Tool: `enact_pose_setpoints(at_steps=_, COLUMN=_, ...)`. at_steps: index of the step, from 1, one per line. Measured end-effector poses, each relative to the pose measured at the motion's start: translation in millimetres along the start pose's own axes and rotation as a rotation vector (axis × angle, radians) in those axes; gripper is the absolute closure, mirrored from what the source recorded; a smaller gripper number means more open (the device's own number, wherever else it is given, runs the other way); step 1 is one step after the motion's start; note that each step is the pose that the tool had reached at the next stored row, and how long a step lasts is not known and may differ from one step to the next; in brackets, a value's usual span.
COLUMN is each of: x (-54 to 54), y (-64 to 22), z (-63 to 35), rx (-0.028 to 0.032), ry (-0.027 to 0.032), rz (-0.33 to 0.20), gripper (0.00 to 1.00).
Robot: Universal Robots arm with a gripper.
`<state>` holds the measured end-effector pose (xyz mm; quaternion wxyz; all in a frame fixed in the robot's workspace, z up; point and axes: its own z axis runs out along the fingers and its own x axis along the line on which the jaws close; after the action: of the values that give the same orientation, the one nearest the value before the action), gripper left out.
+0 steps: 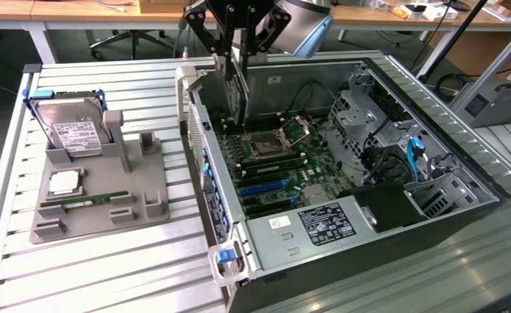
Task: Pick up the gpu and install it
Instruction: 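Pick up the gpu and move the gpu toward the slot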
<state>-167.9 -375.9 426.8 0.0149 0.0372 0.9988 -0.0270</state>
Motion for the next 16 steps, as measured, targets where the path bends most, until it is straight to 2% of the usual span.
enact_pose_setpoints(at_steps=16, x=-7.3, y=0.5, z=0.2, rx=0.0072, ry=-0.0006, rz=0.0, gripper=0.73)
